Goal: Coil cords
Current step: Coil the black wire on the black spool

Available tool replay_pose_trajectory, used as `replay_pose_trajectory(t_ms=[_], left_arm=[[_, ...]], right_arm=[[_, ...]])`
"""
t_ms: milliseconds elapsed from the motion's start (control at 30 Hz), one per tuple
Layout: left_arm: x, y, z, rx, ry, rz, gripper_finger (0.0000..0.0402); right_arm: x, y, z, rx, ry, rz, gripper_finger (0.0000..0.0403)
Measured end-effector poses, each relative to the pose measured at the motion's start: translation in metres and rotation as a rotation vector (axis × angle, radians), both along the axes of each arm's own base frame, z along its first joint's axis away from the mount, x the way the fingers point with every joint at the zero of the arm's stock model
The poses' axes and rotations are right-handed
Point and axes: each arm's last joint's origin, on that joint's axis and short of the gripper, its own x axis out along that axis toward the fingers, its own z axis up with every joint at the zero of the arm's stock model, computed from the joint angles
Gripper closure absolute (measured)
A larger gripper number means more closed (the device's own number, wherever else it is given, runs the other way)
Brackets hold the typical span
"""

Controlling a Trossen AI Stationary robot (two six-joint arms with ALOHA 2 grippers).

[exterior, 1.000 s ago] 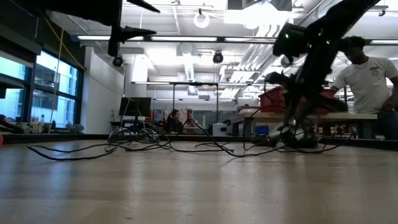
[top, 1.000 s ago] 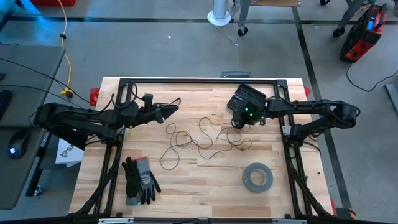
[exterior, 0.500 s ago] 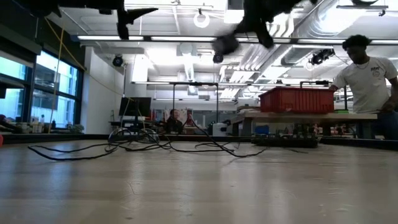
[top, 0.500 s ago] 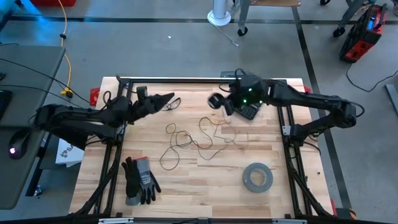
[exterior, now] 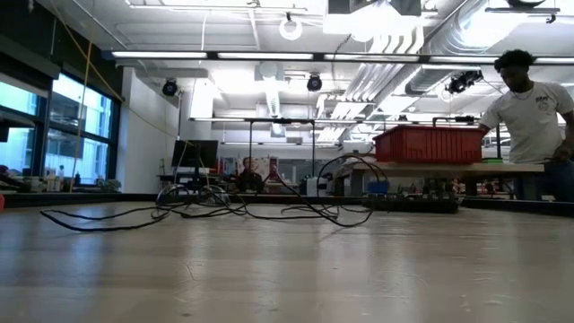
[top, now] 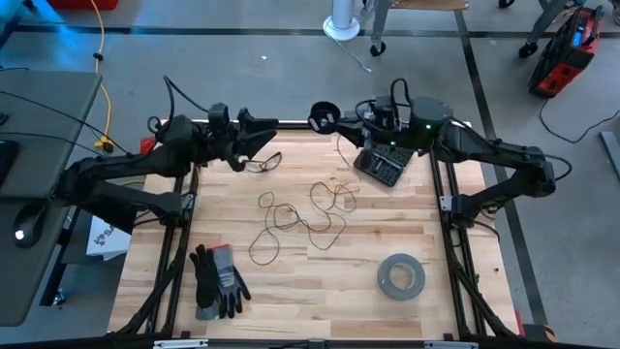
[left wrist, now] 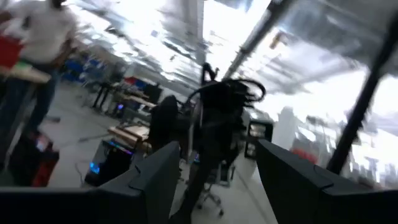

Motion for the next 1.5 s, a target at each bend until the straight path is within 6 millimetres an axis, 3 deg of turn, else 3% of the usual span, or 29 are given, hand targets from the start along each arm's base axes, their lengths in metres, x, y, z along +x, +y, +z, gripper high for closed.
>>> replay_pose_trajectory(t_ms=[233, 467, 1300, 1500], left_arm=[[0.011, 0.001, 0.012, 0.233, 0.104, 0.078, 0.0192], [0.009, -0.003, 0.021, 0.314, 0.167, 0.132, 0.0192], [-0.007, -0.007, 0.032, 0.23, 0.102, 0.114, 0.0192], [-0.01, -0.007, 0.039, 0.093, -0.005, 0.001, 0.0192]], right_arm=[[0.018, 0.014, -0.004, -0.03, -0.048, 0.078, 0.0402], [0.018, 0.016, -0.002, -0.061, -0.065, 0.079, 0.0403], [0.017, 0.012, 0.002, -0.122, -0.104, 0.129, 0.0403], [0.016, 0.01, 0.006, -0.145, -0.15, 0.144, 0.0403]])
